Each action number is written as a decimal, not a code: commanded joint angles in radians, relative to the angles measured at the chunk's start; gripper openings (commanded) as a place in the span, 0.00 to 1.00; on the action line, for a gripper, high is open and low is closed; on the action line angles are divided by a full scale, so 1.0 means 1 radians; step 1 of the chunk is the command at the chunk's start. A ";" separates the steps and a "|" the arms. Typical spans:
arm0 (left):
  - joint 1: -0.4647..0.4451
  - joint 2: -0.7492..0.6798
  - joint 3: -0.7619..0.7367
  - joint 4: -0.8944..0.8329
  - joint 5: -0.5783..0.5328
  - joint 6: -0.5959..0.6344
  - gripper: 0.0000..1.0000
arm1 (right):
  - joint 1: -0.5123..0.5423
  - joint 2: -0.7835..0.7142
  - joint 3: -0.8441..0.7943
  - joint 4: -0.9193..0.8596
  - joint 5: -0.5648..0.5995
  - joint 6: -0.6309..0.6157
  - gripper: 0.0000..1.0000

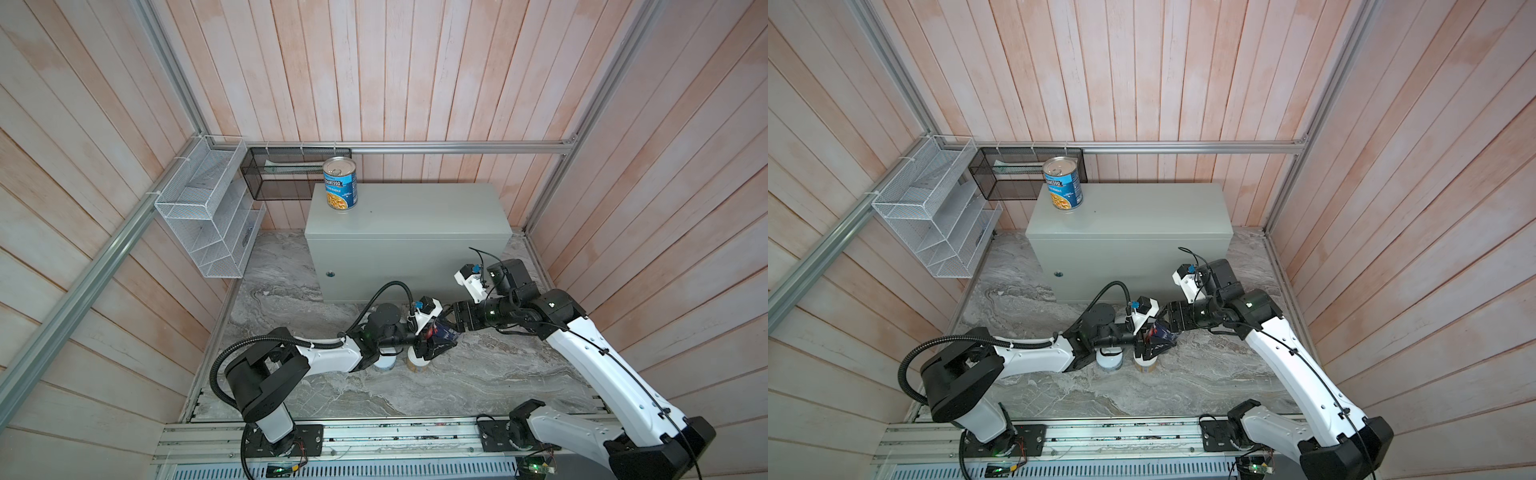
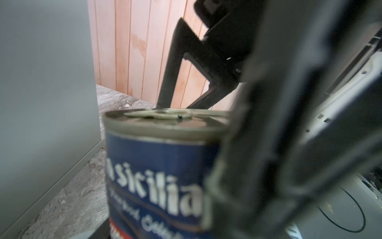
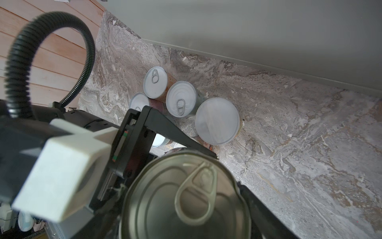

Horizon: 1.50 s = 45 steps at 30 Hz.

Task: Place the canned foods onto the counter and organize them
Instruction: 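Open the right gripper and withdraw it while the left gripper holds the can, then lift the la sicilia can with the left gripper onto the cabinet top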

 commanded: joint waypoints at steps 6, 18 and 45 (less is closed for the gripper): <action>0.016 -0.039 0.028 0.011 -0.122 -0.043 0.47 | -0.009 -0.024 0.000 -0.001 0.010 -0.024 0.95; 0.016 -0.149 0.018 -0.073 -0.170 -0.046 0.47 | -0.019 -0.124 -0.115 0.086 0.083 0.026 0.95; 0.015 -0.463 -0.026 -0.346 -0.499 -0.027 0.47 | -0.021 -0.283 -0.535 0.661 0.163 0.257 0.95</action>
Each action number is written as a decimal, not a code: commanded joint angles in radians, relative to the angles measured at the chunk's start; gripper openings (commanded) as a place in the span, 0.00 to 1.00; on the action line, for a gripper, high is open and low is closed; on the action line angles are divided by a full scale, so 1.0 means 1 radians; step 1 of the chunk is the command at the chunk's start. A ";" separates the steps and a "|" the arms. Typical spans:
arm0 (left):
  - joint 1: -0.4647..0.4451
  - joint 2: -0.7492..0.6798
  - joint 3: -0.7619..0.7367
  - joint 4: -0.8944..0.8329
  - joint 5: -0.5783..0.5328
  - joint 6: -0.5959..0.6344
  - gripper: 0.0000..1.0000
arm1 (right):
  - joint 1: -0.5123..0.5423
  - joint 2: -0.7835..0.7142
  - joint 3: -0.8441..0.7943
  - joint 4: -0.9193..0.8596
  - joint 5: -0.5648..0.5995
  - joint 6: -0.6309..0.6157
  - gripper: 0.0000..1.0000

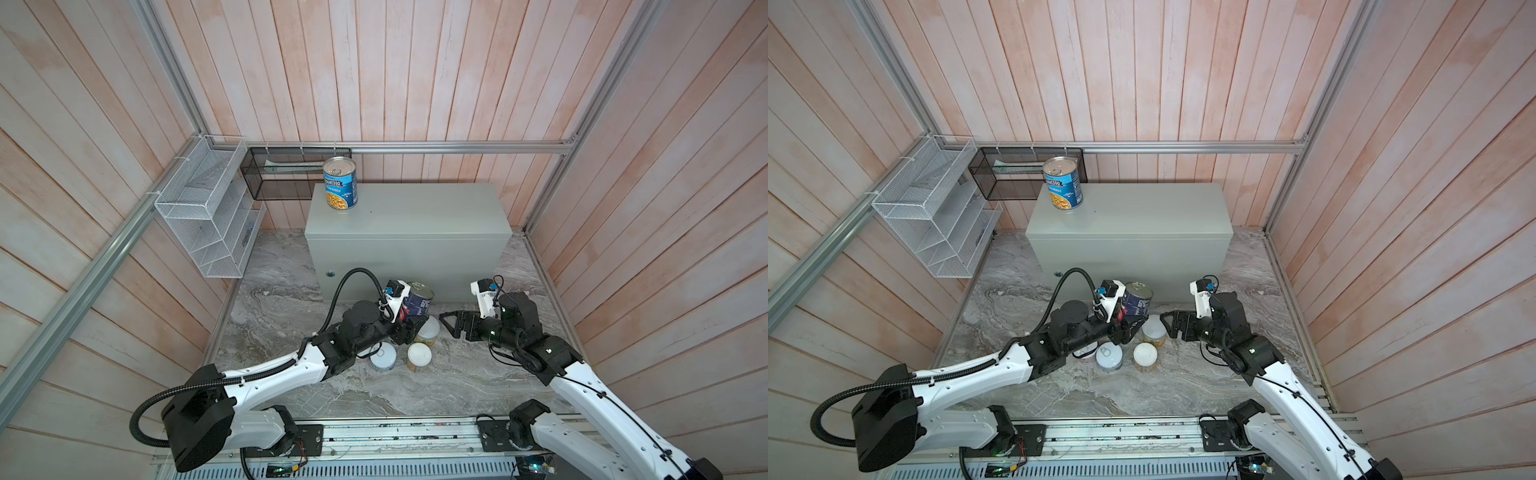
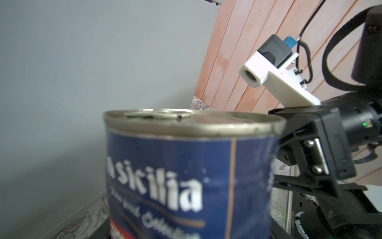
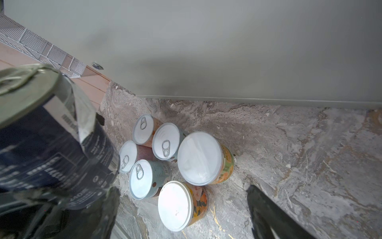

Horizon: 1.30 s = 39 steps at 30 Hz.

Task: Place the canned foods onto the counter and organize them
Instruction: 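Lift the la sicilia can with the left gripper onto the cabinet top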

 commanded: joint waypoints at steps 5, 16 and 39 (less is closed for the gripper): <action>-0.001 -0.107 0.064 -0.026 -0.115 -0.028 0.47 | -0.004 0.006 -0.074 0.152 0.045 0.028 0.96; 0.007 -0.155 0.215 -0.250 -0.239 -0.001 0.49 | -0.004 0.083 -0.083 0.244 0.061 -0.057 0.95; 0.184 -0.080 0.558 -0.182 -0.142 0.171 0.49 | -0.004 0.081 -0.149 0.381 -0.051 -0.077 0.95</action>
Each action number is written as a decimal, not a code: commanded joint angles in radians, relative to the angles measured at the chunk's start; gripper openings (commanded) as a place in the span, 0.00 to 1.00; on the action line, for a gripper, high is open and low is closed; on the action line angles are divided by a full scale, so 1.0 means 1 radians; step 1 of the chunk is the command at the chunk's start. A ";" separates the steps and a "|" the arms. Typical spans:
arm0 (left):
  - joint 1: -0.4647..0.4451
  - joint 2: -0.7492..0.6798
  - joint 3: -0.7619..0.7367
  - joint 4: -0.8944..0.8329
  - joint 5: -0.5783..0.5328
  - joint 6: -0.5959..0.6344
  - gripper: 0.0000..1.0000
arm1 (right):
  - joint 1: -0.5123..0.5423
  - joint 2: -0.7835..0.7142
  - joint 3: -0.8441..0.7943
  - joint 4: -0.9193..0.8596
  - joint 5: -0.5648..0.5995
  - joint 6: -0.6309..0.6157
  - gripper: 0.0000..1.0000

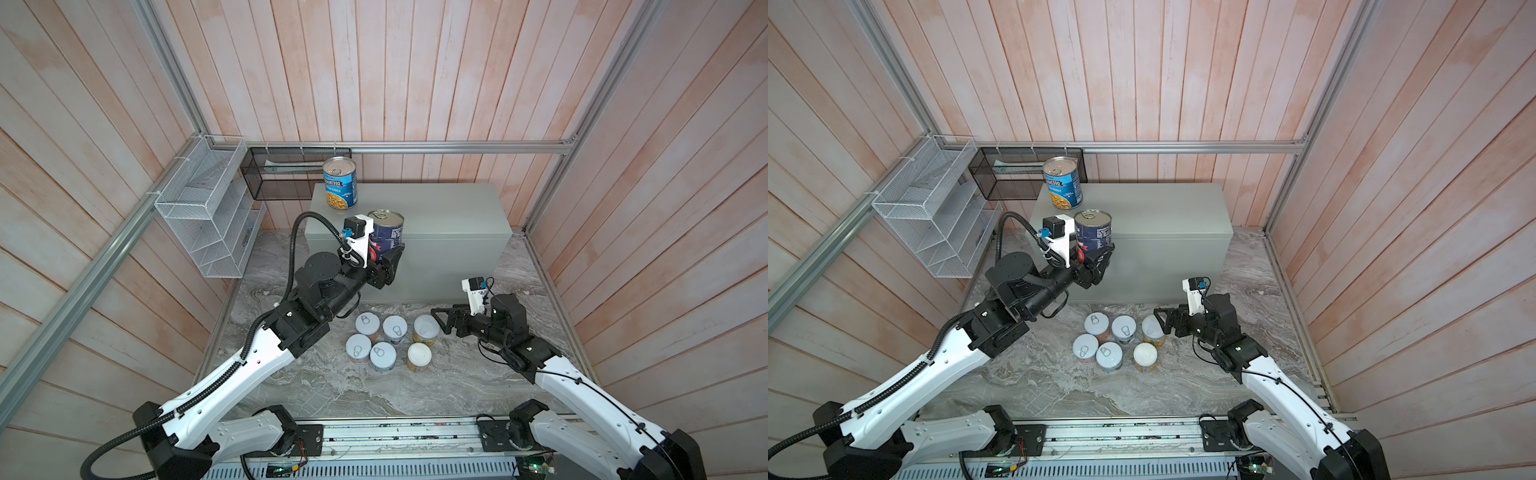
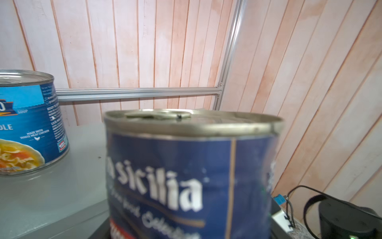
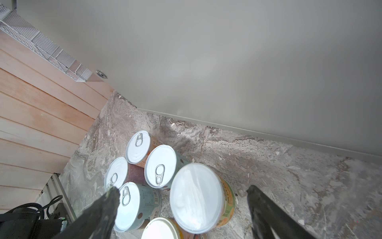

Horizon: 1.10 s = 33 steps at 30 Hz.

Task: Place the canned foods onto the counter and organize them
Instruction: 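Lift the la sicilia can with the left gripper onto the cabinet top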

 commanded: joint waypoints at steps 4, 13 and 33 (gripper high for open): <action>0.082 0.040 0.124 0.155 0.018 0.096 0.49 | -0.004 -0.031 -0.035 0.043 -0.022 0.007 0.95; 0.194 0.091 0.230 0.150 0.007 0.094 0.49 | -0.004 -0.020 -0.037 0.043 -0.021 -0.003 0.96; 0.339 0.119 0.142 0.188 -0.003 0.104 0.49 | -0.004 0.020 -0.033 0.061 -0.015 -0.003 0.95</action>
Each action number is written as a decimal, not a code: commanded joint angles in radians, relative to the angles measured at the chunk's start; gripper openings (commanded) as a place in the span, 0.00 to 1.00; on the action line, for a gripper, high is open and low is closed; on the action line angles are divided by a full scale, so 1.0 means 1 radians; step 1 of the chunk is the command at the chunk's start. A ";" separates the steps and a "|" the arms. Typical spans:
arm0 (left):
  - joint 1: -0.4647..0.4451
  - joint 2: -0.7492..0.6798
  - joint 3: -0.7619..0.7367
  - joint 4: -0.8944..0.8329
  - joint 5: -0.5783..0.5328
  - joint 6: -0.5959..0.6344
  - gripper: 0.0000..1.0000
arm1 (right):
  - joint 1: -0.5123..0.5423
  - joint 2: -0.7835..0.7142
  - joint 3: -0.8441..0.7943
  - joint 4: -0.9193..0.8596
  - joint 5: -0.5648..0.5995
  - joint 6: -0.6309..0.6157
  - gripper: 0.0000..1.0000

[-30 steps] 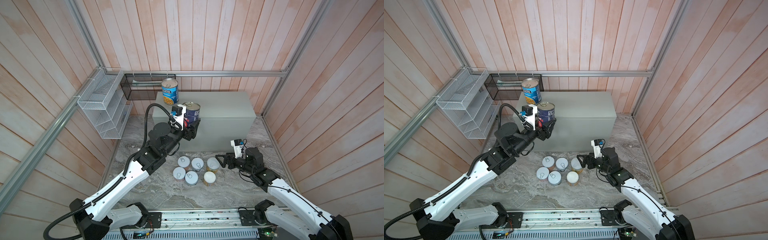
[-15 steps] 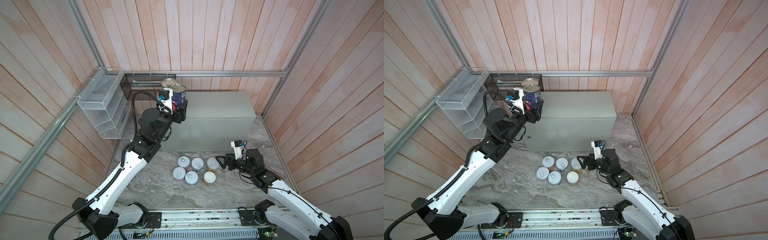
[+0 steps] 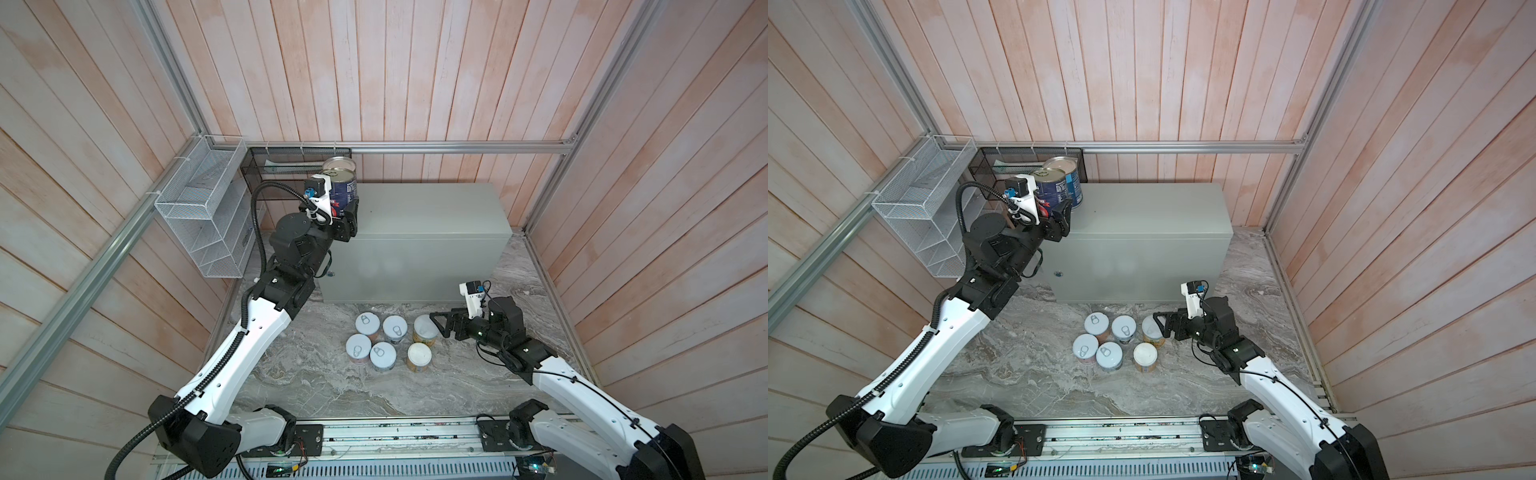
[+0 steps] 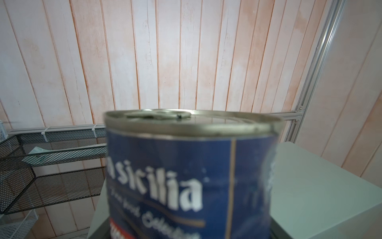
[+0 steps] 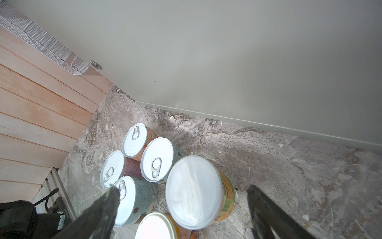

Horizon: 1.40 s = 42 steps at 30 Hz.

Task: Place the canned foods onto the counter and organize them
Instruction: 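Lift the la sicilia can with the left gripper onto the cabinet top, then lower the la sicilia can beside the Progresso can and open the left gripper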

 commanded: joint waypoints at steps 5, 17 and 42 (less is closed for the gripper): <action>0.040 0.018 -0.023 0.174 0.008 0.014 0.49 | -0.004 0.007 0.008 0.026 0.002 -0.004 0.95; 0.077 0.070 -0.086 0.286 0.034 0.038 0.49 | -0.004 0.019 0.010 0.024 -0.006 -0.003 0.96; 0.092 0.151 -0.146 0.367 0.107 0.017 0.51 | -0.005 0.046 0.022 0.025 -0.007 -0.009 0.95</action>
